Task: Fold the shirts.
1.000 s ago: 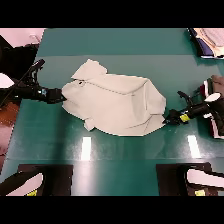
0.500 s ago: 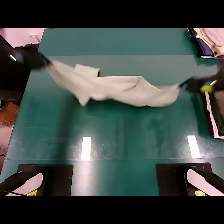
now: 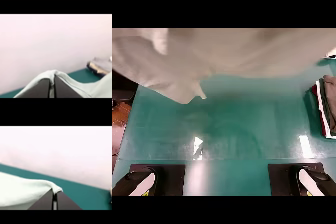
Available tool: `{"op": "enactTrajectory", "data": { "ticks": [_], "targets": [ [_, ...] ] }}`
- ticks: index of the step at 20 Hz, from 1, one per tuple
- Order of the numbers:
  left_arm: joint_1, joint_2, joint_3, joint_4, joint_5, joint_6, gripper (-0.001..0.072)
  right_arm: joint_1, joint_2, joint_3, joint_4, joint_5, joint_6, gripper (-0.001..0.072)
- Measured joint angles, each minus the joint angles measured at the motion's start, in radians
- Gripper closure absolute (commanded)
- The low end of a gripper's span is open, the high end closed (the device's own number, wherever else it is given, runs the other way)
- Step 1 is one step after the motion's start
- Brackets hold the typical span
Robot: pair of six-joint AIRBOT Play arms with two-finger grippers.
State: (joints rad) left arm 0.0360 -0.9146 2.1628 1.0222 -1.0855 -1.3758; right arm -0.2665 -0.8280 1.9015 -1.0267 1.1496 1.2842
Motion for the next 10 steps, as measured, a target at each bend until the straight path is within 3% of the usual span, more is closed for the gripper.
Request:
{"op": "enactTrajectory", "data": {
  "ticks": [6, 10],
  "targets": [
    [0.000, 0.109, 0.003, 0.005, 0.037, -0.034, 0.0679, 0.000, -0.011, 0.201, -0.245, 0.130, 0.101, 0.0701],
    [0.000, 0.090, -0.171, 0.016, -0.022, -0.067, 0.0678, 0.000, -0.092, 0.149, -0.317, 0.258, 0.122, 0.0701]
  ]
}}
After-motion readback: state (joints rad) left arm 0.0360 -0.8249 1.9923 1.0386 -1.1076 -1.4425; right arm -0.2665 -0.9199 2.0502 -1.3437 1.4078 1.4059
